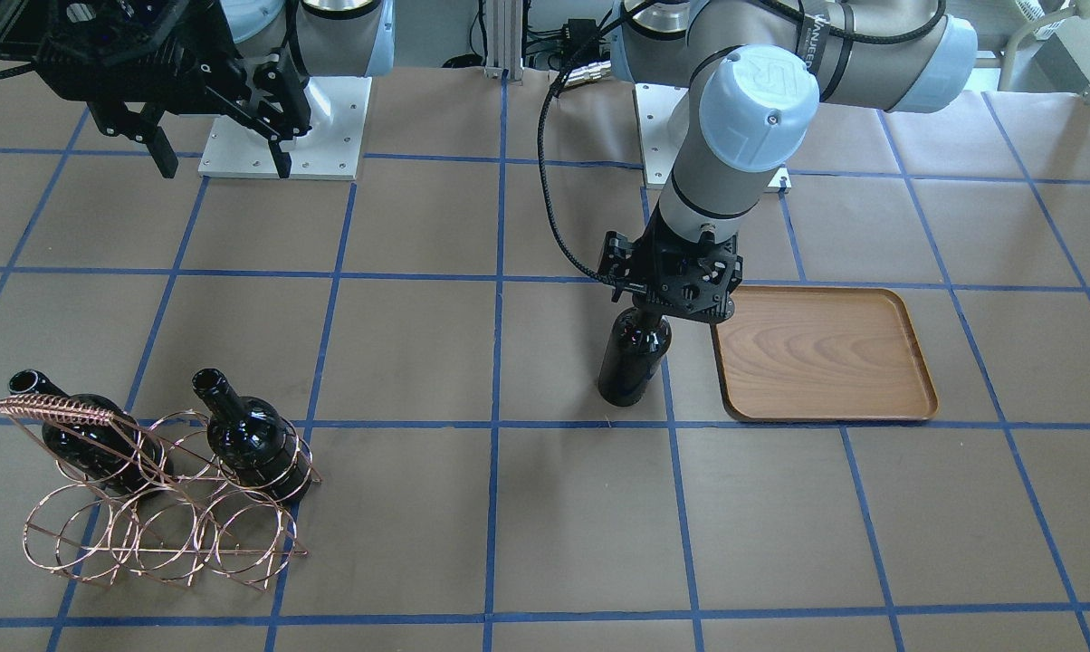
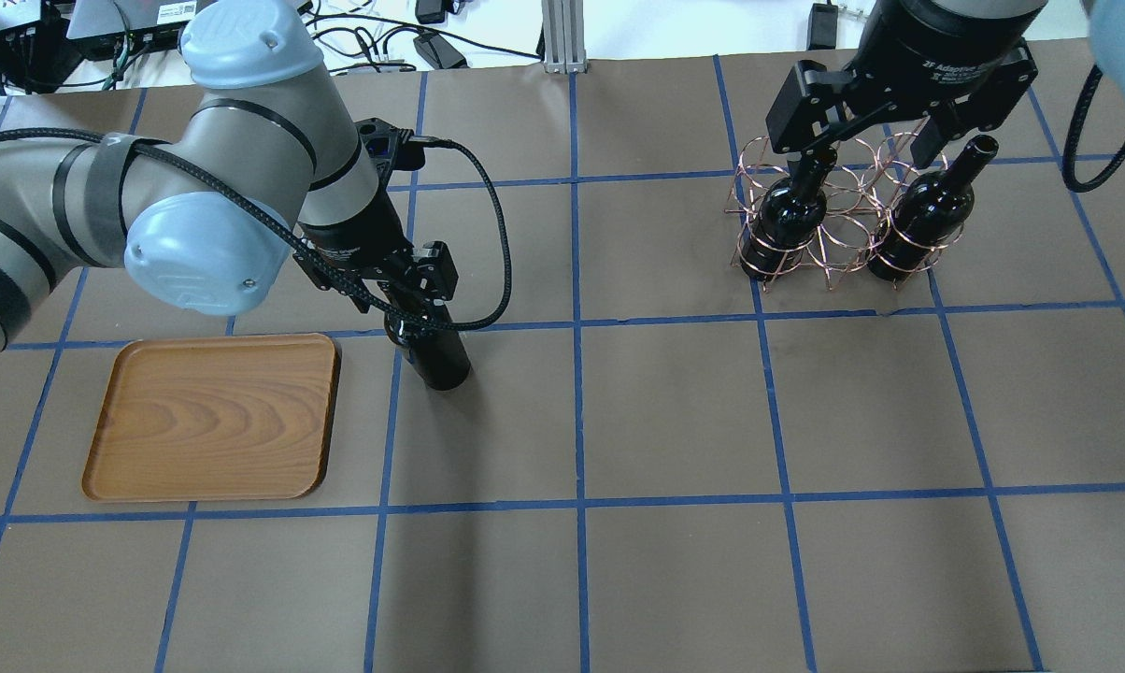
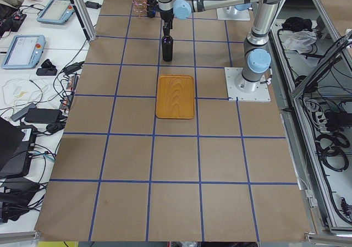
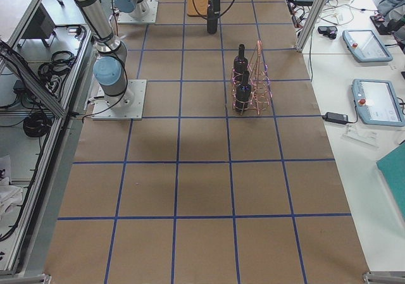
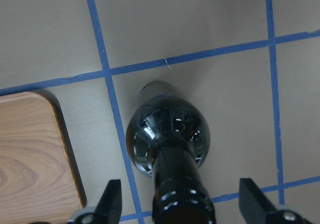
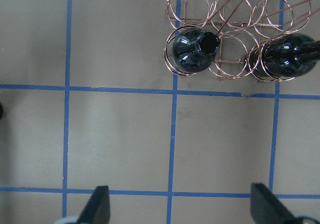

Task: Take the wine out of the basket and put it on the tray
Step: 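Lower the left gripper onto the bottle neck and close it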

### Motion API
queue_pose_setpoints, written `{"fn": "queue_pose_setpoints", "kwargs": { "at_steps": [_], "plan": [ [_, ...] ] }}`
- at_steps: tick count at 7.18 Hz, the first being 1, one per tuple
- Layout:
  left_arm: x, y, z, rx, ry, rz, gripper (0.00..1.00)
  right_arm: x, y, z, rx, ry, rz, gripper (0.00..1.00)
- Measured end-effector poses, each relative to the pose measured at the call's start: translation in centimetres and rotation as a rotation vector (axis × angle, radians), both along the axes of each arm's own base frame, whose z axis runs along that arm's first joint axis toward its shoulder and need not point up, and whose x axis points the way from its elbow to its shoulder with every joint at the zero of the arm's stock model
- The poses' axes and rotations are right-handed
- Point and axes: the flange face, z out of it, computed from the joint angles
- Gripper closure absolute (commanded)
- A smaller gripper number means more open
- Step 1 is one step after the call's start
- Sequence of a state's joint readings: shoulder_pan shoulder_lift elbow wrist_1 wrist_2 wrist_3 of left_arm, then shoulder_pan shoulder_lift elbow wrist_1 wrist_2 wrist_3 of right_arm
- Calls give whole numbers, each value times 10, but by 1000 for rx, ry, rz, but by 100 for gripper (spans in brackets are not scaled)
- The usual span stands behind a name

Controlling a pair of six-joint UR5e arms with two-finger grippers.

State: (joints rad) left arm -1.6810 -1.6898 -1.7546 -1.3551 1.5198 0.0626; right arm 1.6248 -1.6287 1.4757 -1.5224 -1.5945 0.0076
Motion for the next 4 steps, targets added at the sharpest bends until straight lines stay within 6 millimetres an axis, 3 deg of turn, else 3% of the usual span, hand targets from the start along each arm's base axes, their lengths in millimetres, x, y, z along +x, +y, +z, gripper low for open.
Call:
{"fn": "queue_pose_setpoints", "kwargs": {
  "at_steps": [4],
  "plan": [
    [-1,-9,2,-38,7,-8,26,1,0,-1,1,-7,-59,0]
  ]
}}
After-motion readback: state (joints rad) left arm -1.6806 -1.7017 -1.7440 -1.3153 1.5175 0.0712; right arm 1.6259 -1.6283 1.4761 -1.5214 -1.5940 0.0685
